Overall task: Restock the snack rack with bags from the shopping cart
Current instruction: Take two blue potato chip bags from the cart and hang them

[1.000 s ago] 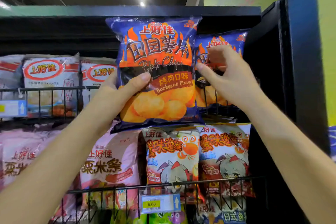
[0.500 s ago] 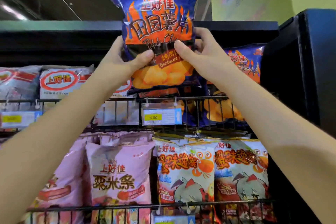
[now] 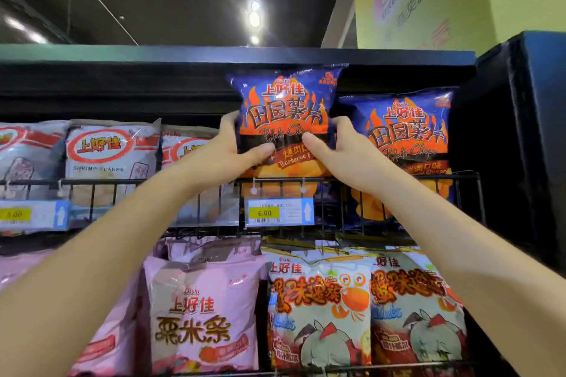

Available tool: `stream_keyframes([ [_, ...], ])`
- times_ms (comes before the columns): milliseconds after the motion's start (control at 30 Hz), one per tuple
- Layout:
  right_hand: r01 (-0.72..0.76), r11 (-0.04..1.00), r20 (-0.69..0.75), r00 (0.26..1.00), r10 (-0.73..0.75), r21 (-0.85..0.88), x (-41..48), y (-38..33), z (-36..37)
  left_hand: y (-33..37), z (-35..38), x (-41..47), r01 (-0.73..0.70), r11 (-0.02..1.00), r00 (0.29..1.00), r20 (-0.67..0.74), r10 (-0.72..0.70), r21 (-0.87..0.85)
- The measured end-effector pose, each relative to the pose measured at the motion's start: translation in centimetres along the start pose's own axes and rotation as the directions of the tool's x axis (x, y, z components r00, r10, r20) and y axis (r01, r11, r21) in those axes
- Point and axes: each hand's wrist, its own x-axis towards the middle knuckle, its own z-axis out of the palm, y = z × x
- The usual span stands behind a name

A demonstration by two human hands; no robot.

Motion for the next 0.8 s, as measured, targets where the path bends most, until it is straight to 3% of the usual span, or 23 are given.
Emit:
stream_keyframes([
  [200,-0.114,0.984,0.032,0.992,0.119,-0.139,-0.1,-0.8,0.5,-0.1,0.0,0.6,0.061,0.988,0.990,0.116,-0.078,0.140],
  [433,-0.170,0.897,0.200,0.942,0.269,-0.407,0.0,-1.1,-0.5,0.5,0.9,0.2,0.043,0.967,0.980,0.176,-0.089,0.250],
  [567,-0.105,0.818,0.257,0.920,0.296,-0.566,-0.2,-2.2,-0.8,0.8,1.0,0.0,0.046,0.962,0.977,0.191,-0.100,0.269],
  [800,-0.035,0.789,0.286,0.921,0.263,-0.613,-1.3,-3.1,-1.4,0.6,1.2,-0.2,0.074,0.972,0.975,0.189,-0.118,0.221],
])
